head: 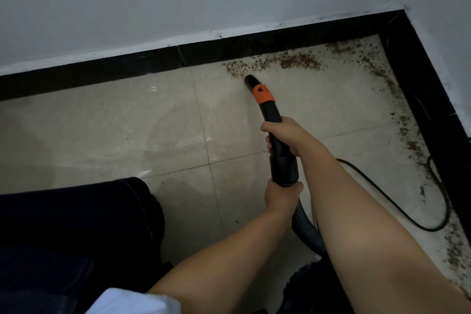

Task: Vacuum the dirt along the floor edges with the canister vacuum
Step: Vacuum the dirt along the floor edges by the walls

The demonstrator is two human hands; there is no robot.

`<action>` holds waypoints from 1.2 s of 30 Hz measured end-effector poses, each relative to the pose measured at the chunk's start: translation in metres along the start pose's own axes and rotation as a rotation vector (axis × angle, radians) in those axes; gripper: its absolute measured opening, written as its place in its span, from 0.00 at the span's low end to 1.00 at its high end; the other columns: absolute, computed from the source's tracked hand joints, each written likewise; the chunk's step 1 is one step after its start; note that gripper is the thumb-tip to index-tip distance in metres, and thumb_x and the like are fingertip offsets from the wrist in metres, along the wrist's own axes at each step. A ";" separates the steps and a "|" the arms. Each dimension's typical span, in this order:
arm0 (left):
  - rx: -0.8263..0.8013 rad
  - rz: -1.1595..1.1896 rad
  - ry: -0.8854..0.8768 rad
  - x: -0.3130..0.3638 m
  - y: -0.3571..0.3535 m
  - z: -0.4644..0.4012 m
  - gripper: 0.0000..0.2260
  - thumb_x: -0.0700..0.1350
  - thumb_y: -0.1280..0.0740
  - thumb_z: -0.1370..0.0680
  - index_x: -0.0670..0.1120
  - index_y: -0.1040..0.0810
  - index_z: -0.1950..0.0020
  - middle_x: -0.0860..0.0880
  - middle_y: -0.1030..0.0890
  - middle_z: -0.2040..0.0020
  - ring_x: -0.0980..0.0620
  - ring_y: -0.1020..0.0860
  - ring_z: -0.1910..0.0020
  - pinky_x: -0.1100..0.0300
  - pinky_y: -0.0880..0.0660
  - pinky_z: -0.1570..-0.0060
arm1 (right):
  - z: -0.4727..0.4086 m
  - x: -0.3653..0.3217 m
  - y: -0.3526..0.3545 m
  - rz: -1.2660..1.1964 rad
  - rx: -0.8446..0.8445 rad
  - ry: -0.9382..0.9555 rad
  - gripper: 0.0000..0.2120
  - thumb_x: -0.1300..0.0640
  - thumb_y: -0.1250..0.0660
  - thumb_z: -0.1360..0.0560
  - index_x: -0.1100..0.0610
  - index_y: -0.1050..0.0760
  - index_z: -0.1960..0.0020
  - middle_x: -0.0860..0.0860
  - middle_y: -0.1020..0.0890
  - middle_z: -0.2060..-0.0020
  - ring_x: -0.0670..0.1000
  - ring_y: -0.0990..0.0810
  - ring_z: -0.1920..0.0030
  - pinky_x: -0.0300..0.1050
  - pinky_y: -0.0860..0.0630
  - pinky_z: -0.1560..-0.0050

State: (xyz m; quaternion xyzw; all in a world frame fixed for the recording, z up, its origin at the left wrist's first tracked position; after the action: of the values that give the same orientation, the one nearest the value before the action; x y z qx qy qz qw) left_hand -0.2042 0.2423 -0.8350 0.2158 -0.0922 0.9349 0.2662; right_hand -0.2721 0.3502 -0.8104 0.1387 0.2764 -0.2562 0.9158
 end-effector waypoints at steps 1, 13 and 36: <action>0.025 0.007 -0.006 0.001 0.004 -0.002 0.15 0.39 0.30 0.28 0.42 0.24 0.41 0.42 0.18 0.48 0.45 0.20 0.52 0.55 0.23 0.54 | -0.001 -0.002 -0.006 0.004 -0.008 0.007 0.05 0.64 0.36 0.26 0.59 0.32 0.56 0.55 0.27 0.71 0.51 0.28 0.74 0.42 0.26 0.72; 0.038 -0.087 -0.045 0.019 0.015 -0.019 0.15 0.40 0.31 0.27 0.44 0.24 0.41 0.44 0.19 0.48 0.46 0.21 0.51 0.57 0.25 0.55 | -0.017 -0.009 -0.008 -0.124 0.194 0.042 0.06 0.63 0.35 0.27 0.58 0.32 0.58 0.55 0.27 0.71 0.52 0.27 0.74 0.44 0.26 0.70; 0.172 0.037 -0.049 0.017 0.046 -0.025 0.14 0.39 0.31 0.27 0.42 0.24 0.42 0.42 0.18 0.49 0.43 0.20 0.48 0.55 0.23 0.51 | -0.023 -0.019 -0.062 0.025 -0.033 0.065 0.04 0.63 0.36 0.27 0.58 0.31 0.57 0.55 0.26 0.71 0.51 0.28 0.73 0.43 0.26 0.70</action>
State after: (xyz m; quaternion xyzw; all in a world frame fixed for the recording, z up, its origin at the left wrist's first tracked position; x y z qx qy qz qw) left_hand -0.2505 0.2182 -0.8521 0.2590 -0.0219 0.9386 0.2270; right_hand -0.3292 0.3155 -0.8246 0.1353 0.3085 -0.2356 0.9116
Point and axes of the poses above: each hand's wrist, its own z-axis away from the middle knuckle, its own y-axis out of the back of the hand, x = y × z, the point moved 1 cm from there along -z, towards the middle knuckle
